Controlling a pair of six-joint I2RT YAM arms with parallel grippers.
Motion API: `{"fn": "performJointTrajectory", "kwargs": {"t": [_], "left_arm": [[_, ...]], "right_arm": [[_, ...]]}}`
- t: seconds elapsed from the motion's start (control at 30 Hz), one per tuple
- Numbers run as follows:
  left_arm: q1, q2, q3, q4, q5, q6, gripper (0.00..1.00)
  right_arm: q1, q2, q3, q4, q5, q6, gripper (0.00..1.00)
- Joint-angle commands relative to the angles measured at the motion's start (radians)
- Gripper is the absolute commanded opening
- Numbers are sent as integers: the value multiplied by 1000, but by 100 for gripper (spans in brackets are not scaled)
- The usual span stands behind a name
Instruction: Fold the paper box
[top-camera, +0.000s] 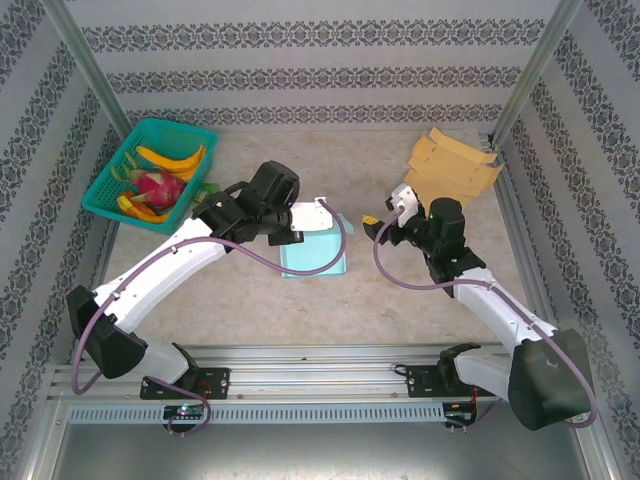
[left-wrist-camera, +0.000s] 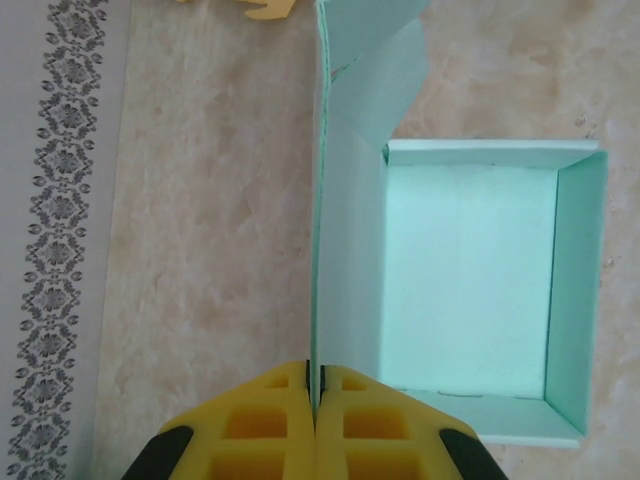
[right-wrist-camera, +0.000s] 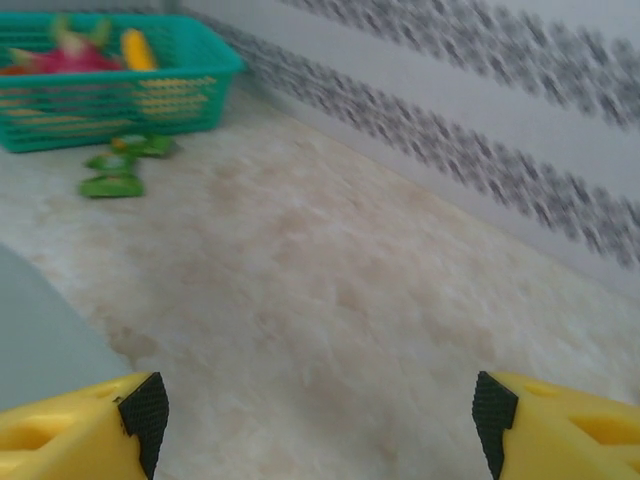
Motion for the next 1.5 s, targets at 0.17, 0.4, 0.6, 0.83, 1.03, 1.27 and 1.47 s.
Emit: {"fn": "performJointTrajectory", "kwargs": {"t": [0.17,0.4,0.6,0.83,1.03,1.27,1.47], "left_arm": [[55,-8,22,48,179,52,0],[55,-42,-46,72,185,98,0],[53,-35,-43,85,177,85,0],[53,-17,-52,92,136,93,0],[46,6,-42,87,128,83,0],[24,-5,-36,81,156,74,0],[10,-21,-40,71,178,85,0]], "right_arm": [[11,76,94,-7,-309,-187,77],[9,135,141,-95,-336,-259,72],[16,161,127,-88,-436,-254,71],[20,166,149,-161,-480,-272,70],[34,171,167,-196,-473,-295,70],[72,190,195,-194,-446,-304,70],[85,215,219,-202,-461,-323,65]]}}
